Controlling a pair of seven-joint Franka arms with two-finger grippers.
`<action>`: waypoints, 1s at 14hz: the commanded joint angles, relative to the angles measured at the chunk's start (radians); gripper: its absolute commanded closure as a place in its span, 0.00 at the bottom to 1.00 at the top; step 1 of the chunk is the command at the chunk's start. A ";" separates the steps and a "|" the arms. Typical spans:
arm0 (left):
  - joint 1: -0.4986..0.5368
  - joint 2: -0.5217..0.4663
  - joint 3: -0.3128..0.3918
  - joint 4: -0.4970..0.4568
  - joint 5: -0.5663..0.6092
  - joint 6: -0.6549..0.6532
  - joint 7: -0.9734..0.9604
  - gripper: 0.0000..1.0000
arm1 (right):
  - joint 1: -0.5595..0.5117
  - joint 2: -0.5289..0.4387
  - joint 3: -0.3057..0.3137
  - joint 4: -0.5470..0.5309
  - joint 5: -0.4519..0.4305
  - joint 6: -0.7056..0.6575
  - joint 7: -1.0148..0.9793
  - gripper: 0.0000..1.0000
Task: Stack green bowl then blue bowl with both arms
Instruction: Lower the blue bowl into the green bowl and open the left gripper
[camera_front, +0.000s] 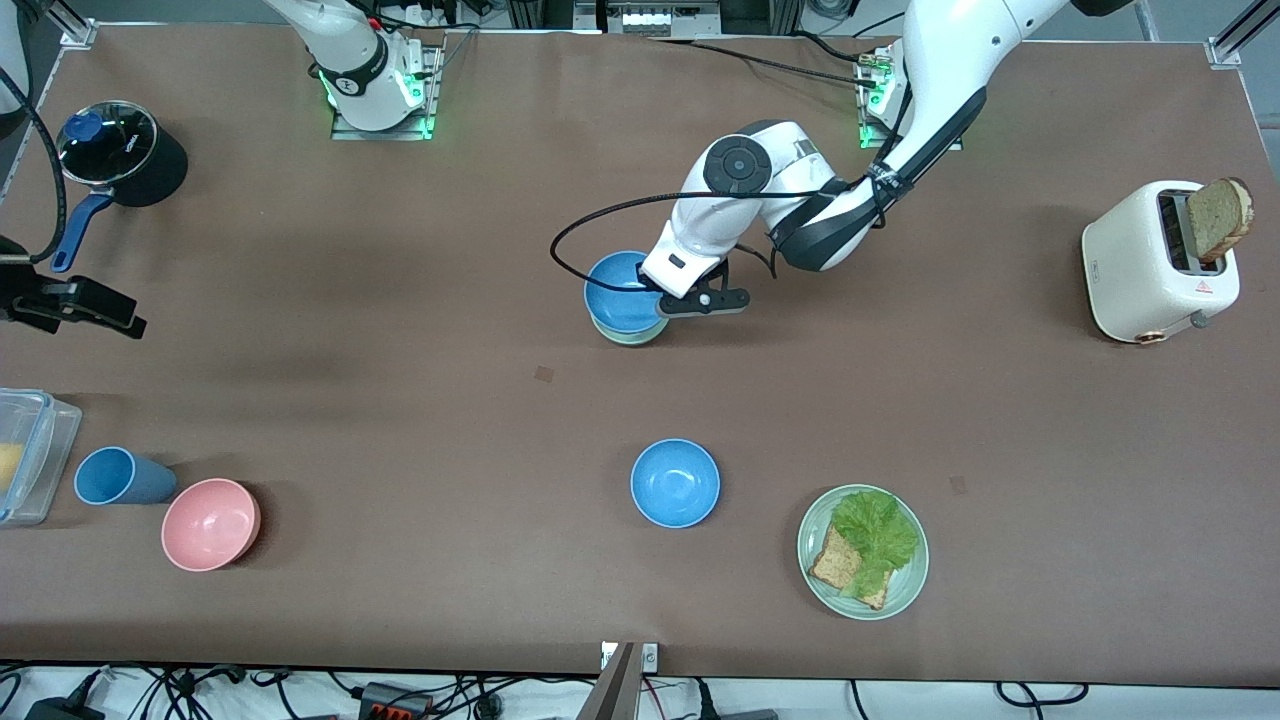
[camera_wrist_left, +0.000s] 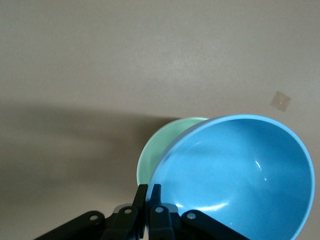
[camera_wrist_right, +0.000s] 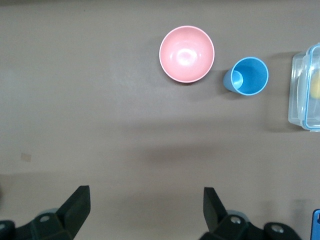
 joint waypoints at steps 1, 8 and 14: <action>-0.018 0.027 0.008 0.025 0.055 0.009 0.000 1.00 | 0.012 -0.136 -0.010 -0.187 -0.016 0.060 -0.011 0.00; -0.020 0.051 0.008 0.016 0.104 0.016 -0.002 1.00 | 0.014 -0.239 -0.007 -0.325 -0.036 0.100 -0.014 0.00; -0.020 0.060 0.008 0.011 0.106 0.016 0.001 0.99 | 0.015 -0.238 -0.005 -0.319 -0.038 0.084 -0.023 0.00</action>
